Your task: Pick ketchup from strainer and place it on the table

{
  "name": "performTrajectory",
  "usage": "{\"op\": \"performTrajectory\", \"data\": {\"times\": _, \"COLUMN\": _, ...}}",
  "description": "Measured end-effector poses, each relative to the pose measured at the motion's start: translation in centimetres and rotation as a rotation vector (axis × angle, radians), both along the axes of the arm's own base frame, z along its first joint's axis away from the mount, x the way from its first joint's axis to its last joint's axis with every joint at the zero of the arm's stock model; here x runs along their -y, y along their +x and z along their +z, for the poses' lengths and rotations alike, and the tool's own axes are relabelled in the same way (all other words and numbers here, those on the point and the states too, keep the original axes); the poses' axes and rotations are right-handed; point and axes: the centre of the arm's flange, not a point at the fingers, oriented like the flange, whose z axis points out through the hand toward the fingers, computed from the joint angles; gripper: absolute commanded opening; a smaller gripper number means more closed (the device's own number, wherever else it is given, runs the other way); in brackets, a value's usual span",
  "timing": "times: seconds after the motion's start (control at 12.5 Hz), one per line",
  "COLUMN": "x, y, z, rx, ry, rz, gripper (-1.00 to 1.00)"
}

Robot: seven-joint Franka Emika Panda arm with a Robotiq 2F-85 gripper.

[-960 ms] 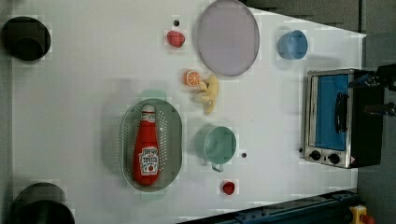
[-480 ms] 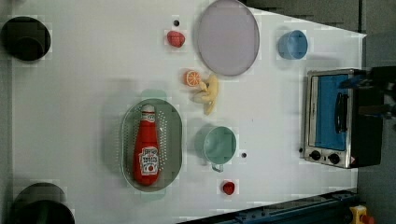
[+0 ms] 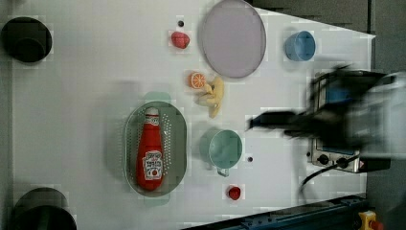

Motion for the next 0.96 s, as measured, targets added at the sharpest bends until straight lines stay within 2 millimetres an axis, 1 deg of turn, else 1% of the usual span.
{"op": "performTrajectory", "data": {"times": 0.08, "x": -2.8, "y": -1.7, "z": -2.0, "rx": -0.042, "ry": -0.002, "rz": 0.060, "gripper": 1.00}}
{"op": "performTrajectory", "data": {"times": 0.16, "x": -5.1, "y": -3.3, "z": -3.9, "rx": -0.071, "ry": -0.003, "rz": 0.113, "gripper": 1.00}}
{"op": "performTrajectory", "data": {"times": 0.24, "x": -7.0, "y": -4.7, "z": -5.7, "rx": -0.084, "ry": 0.000, "rz": 0.155, "gripper": 1.00}}
{"op": "performTrajectory", "data": {"times": 0.4, "x": -10.0, "y": -6.7, "z": -8.6, "rx": -0.058, "ry": 0.043, "rz": 0.187, "gripper": 1.00}}
{"op": "performTrajectory", "data": {"times": 0.48, "x": -11.1, "y": -7.2, "z": -10.0, "rx": -0.038, "ry": 0.067, "rz": 0.181, "gripper": 1.00}}
{"op": "performTrajectory", "data": {"times": 0.56, "x": -11.6, "y": -7.5, "z": -11.6, "rx": -0.015, "ry": 0.075, "rz": 0.179, "gripper": 1.00}}
{"op": "performTrajectory", "data": {"times": 0.64, "x": -11.7, "y": -7.7, "z": -13.4, "rx": 0.005, "ry": 0.067, "rz": 0.191, "gripper": 1.00}}
{"op": "performTrajectory", "data": {"times": 0.88, "x": -9.9, "y": -8.6, "z": -19.9, "rx": 0.037, "ry": 0.093, "rz": 0.155, "gripper": 1.00}}
{"op": "performTrajectory", "data": {"times": 0.96, "x": -9.3, "y": -8.9, "z": -22.3, "rx": 0.033, "ry": 0.092, "rz": 0.156, "gripper": 1.00}}
